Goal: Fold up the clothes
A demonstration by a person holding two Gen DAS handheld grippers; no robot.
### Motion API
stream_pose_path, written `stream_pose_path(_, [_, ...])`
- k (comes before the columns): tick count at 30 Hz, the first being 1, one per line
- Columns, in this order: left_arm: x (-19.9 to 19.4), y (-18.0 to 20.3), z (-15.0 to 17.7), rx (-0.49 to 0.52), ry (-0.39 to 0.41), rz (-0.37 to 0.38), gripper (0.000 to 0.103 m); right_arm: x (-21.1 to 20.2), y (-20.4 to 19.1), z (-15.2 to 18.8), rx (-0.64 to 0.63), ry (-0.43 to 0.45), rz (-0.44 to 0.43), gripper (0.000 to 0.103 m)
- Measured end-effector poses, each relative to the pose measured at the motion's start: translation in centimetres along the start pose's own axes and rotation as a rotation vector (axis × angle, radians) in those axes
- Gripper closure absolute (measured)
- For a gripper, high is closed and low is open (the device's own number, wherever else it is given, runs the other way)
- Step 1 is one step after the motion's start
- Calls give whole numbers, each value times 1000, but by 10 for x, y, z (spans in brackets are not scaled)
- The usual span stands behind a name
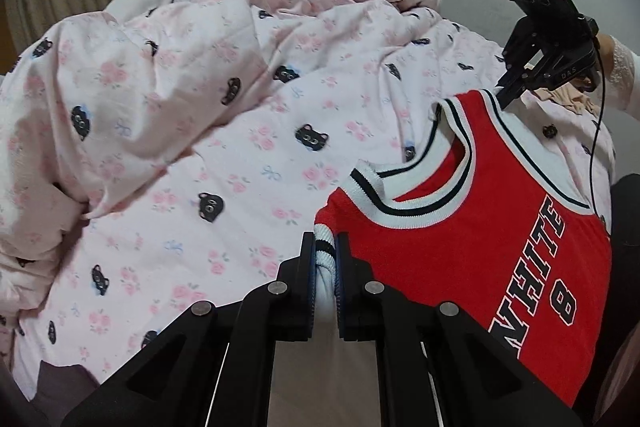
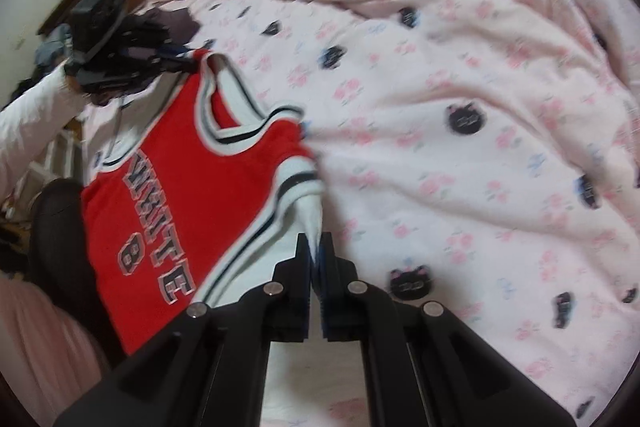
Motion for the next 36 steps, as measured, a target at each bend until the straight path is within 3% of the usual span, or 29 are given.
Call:
stream_pose_path(13, [19,-35,-11,-65,-3,-134,96,15,33,-30,67,-17,109,101])
stream_pose_path(22, [74,-54,12,-95,-123,-226,94,61,67,-42,118,-96,217,101])
stream_pose_path(24, [83,-55,20,-82,-141,-251,89,78,71,-35,125,-128,240,101])
stream_pose_path(27, [82,-60,26,-69,-132,-325,64,91,74,-28,125,-143,276,100])
stream_pose_path(28, [79,-64,27,-72,-124,-354,50,92,75,-26,123,-139,289,99])
stream_pose_path(29, [75,-68,28,-81,-118,-378,41,91,77,-26,124,-132,309,89])
stream_pose_path(30, [70,-73,29,-103,-113,-388,39,88,79,-26,128,-122,334,82])
stream_pose_path(32, [54,-81,33,-127,-99,-422,39,75,89,-26,143,-83,403,47])
stream_pose_path(36, [9,-94,45,-143,-56,-515,39,45,104,-20,186,-17,492,45])
Point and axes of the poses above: each gripper's, at about its wrist camera, not at the fingertips, and x roughly the way its jaws point, y to its right, z to its underside, the point moved 9 cm from there along x, roughly the way its jaws point, and after that the axes turned 7 degrees about y, right-handed, at the moved point
